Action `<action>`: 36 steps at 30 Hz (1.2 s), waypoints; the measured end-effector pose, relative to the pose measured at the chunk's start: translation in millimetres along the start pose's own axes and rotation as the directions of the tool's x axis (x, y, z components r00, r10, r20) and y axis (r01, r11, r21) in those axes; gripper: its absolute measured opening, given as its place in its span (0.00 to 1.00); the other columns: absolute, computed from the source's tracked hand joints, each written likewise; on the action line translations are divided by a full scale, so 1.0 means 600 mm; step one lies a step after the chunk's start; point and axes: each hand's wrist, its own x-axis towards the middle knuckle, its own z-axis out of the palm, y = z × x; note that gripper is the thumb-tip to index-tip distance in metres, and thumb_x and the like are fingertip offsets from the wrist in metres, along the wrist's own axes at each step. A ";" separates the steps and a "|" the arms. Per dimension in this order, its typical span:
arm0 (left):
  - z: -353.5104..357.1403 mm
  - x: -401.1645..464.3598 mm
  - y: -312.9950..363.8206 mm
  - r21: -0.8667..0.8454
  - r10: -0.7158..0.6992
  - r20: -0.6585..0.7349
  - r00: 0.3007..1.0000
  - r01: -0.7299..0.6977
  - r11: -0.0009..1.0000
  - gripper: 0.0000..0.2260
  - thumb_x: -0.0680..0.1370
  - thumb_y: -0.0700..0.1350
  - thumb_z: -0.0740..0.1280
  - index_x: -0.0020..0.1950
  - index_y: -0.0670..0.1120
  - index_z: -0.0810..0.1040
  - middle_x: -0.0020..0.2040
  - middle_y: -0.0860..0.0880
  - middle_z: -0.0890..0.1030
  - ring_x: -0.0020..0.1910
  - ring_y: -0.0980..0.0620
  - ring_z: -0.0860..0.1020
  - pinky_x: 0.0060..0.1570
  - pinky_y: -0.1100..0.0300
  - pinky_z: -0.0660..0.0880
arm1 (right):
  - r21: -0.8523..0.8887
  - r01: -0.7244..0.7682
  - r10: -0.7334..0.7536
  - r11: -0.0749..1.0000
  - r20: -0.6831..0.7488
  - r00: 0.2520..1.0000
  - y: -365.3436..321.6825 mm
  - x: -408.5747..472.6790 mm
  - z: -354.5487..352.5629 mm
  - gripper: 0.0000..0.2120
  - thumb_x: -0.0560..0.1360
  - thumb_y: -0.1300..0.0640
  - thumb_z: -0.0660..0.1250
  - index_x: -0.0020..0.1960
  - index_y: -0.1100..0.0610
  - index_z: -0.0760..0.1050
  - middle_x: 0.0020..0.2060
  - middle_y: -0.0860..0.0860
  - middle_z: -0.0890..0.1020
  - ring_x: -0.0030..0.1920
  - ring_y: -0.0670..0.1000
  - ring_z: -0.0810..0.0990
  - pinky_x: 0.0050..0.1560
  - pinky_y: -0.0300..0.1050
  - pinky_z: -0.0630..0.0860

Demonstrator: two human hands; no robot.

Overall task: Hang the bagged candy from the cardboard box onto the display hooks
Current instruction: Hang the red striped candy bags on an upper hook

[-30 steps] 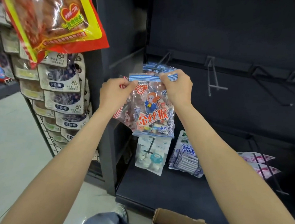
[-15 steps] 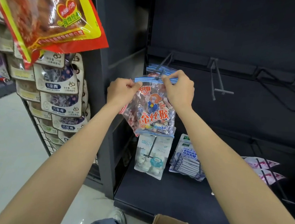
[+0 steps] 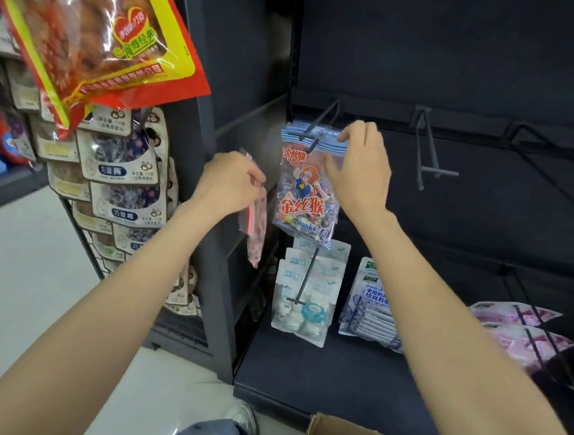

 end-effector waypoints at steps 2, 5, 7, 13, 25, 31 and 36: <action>-0.011 -0.015 0.003 -0.238 -0.067 0.075 0.995 0.083 0.968 0.08 0.74 0.41 0.70 0.51 0.43 0.85 0.50 0.48 0.84 0.49 0.52 0.81 0.56 0.57 0.76 | 0.309 -0.033 0.019 0.951 0.047 0.999 -0.016 -0.052 -0.032 0.13 0.73 0.51 0.70 0.51 0.58 0.72 0.49 0.51 0.74 0.51 0.51 0.73 0.52 0.45 0.71; -0.017 -0.032 0.018 -0.692 -0.185 0.270 0.945 0.324 0.645 0.12 0.78 0.39 0.62 0.53 0.34 0.81 0.40 0.43 0.84 0.35 0.54 0.82 0.40 0.62 0.80 | 0.498 -0.062 -0.123 0.865 0.331 0.935 -0.055 -0.139 -0.084 0.25 0.68 0.38 0.69 0.58 0.51 0.72 0.56 0.44 0.73 0.58 0.46 0.70 0.60 0.42 0.65; -0.021 -0.043 0.034 -0.766 -0.154 0.335 0.929 0.364 0.530 0.15 0.81 0.39 0.56 0.53 0.32 0.80 0.37 0.46 0.84 0.36 0.53 0.81 0.36 0.66 0.78 | 0.489 -0.055 -0.173 0.870 0.408 0.896 -0.071 -0.169 -0.091 0.31 0.67 0.37 0.72 0.65 0.49 0.69 0.61 0.44 0.73 0.62 0.44 0.69 0.62 0.42 0.64; -0.030 -0.053 0.063 -0.717 -0.042 0.385 0.922 0.327 0.615 0.17 0.82 0.50 0.56 0.58 0.42 0.79 0.46 0.43 0.84 0.44 0.48 0.83 0.42 0.61 0.80 | 0.534 -0.168 0.179 0.829 0.032 0.983 -0.062 -0.132 -0.084 0.04 0.77 0.54 0.66 0.46 0.53 0.78 0.38 0.45 0.82 0.38 0.48 0.80 0.43 0.53 0.77; -0.023 -0.018 0.038 -0.612 0.096 0.183 0.978 0.037 0.790 0.05 0.75 0.50 0.71 0.49 0.52 0.80 0.51 0.53 0.82 0.52 0.56 0.80 0.55 0.56 0.77 | 0.677 -0.609 0.317 0.414 0.520 0.793 -0.020 -0.057 -0.092 0.03 0.78 0.59 0.65 0.46 0.55 0.77 0.48 0.53 0.82 0.36 0.46 0.84 0.41 0.41 0.80; 0.014 0.003 0.040 -0.801 -0.057 0.021 0.998 0.050 0.596 0.02 0.75 0.46 0.70 0.43 0.52 0.81 0.45 0.54 0.82 0.49 0.54 0.80 0.52 0.59 0.75 | 0.658 -0.538 0.352 0.527 0.408 0.843 -0.051 -0.042 -0.055 0.06 0.70 0.50 0.74 0.42 0.53 0.81 0.41 0.46 0.83 0.45 0.48 0.83 0.52 0.52 0.80; 0.036 0.020 0.052 -0.826 -0.123 -0.054 0.991 0.024 0.563 0.02 0.75 0.46 0.70 0.46 0.49 0.81 0.45 0.55 0.81 0.46 0.59 0.79 0.43 0.68 0.72 | 0.633 -0.529 0.423 0.565 0.328 0.845 -0.057 -0.027 -0.024 0.07 0.73 0.50 0.71 0.43 0.54 0.82 0.40 0.46 0.83 0.44 0.49 0.83 0.52 0.53 0.79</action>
